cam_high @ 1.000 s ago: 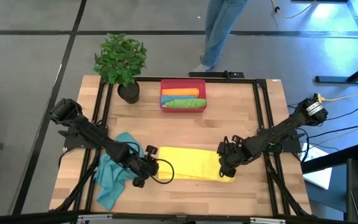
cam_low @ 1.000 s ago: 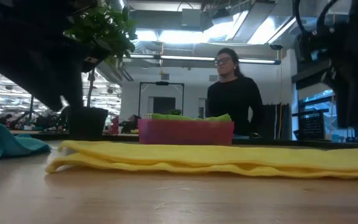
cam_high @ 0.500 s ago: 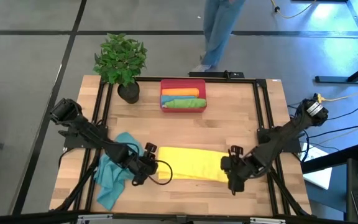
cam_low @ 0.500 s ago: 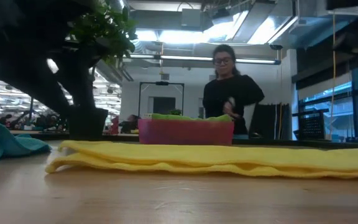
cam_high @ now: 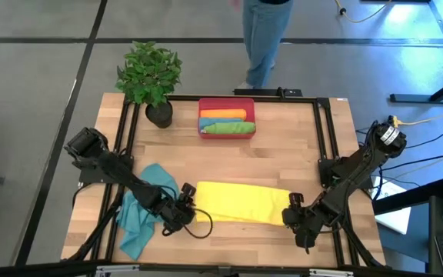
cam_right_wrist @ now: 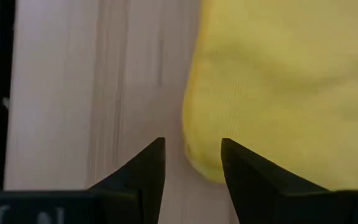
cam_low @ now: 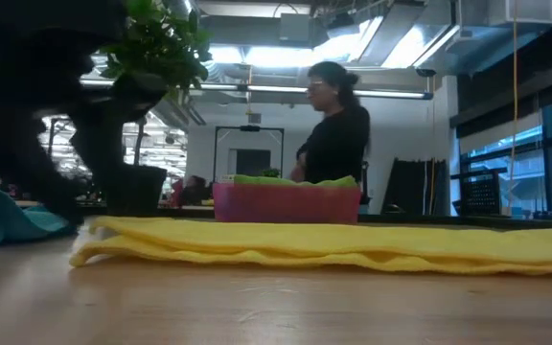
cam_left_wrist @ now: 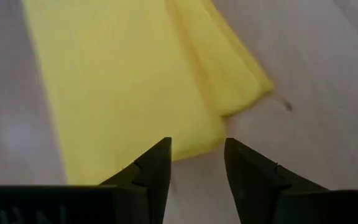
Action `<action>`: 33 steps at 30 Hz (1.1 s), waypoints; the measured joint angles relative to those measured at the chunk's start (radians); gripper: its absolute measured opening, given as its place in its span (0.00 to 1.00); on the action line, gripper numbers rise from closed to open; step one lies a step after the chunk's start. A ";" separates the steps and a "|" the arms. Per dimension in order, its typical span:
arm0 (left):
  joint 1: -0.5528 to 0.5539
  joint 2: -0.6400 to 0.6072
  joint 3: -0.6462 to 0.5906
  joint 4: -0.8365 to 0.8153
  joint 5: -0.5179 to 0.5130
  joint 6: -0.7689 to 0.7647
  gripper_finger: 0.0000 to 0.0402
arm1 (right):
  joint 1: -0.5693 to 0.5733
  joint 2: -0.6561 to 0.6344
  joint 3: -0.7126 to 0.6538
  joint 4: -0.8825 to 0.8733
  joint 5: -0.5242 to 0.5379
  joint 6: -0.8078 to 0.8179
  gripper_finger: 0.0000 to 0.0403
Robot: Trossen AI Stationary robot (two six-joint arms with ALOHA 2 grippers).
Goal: Roll microfiber towels into tight, uniform cylinder then place into a basket
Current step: Fold the yellow towel
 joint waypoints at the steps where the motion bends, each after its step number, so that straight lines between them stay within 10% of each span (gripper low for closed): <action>1: -0.005 0.013 0.000 0.010 0.002 0.013 0.35 | 0.009 0.000 -0.010 0.016 0.000 -0.011 0.39; 33: -0.012 0.039 0.000 0.016 -0.060 0.039 0.25 | 0.074 0.055 -0.019 0.044 0.125 -0.092 0.39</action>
